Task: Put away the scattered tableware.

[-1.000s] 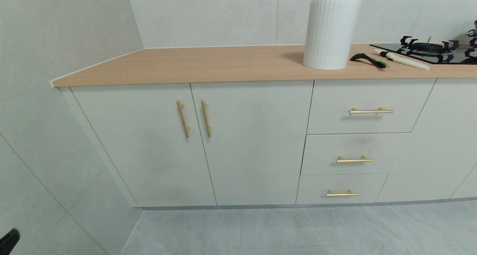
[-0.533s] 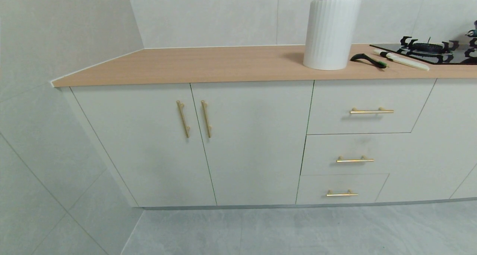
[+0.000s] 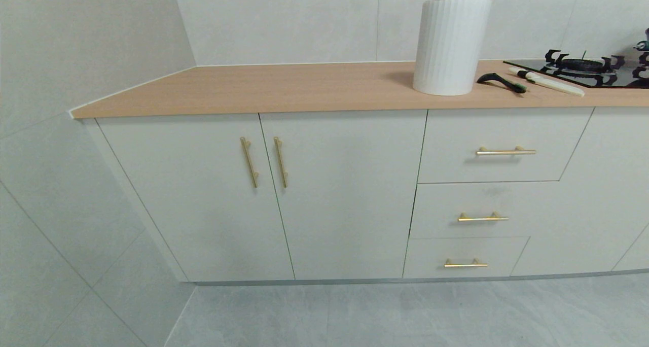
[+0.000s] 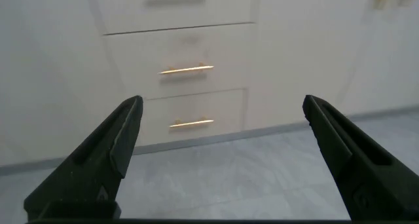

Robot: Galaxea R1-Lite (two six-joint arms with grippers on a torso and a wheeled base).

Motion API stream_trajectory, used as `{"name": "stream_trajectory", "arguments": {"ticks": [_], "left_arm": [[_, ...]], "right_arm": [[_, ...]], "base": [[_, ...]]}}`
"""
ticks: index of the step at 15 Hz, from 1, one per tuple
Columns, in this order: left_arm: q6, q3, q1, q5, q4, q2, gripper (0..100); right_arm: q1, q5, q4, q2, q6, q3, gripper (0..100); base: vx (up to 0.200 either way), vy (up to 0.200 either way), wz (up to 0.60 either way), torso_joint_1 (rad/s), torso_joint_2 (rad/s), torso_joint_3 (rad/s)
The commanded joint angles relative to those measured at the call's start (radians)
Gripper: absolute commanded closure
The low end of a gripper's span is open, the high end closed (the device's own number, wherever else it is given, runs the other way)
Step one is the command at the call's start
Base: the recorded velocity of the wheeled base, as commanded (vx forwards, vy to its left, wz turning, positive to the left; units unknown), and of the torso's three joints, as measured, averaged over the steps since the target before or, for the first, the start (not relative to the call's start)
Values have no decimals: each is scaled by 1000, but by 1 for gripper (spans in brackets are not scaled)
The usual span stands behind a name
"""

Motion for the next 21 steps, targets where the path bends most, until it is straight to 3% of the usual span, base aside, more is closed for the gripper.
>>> {"name": "stream_trajectory", "arguments": {"ticks": [1, 2, 3, 4, 8, 10, 21], "left_arm": [[2, 72, 1, -126, -48, -3, 0], [-23, 70, 1, -233, -45, -3, 0], [-49, 70, 1, -307, -39, -3, 0], [-55, 70, 1, -356, -22, -3, 0], [-17, 73, 1, -398, -5, -3, 0], [-17, 73, 1, -398, -5, -3, 0], [-34, 73, 1, -399, -8, -3, 0]], "right_arm": [[5, 8, -1, 2, -6, 2, 0], [5, 8, -3, 2, -5, 2, 0], [5, 14, -1, 2, -9, 0, 0], [5, 35, -1, 2, -13, 0, 0], [5, 40, 2, 4, 27, 2, 0], [4, 111, 68, 2, 14, -1, 0], [5, 118, 50, 1, 1, 0, 0]], "base": [[0, 0, 0, 0, 0, 0], [0, 0, 0, 0, 0, 0], [0, 0, 0, 0, 0, 0], [0, 0, 0, 0, 0, 0], [0, 0, 0, 0, 0, 0], [0, 0, 0, 0, 0, 0], [0, 0, 0, 0, 0, 0]]}}
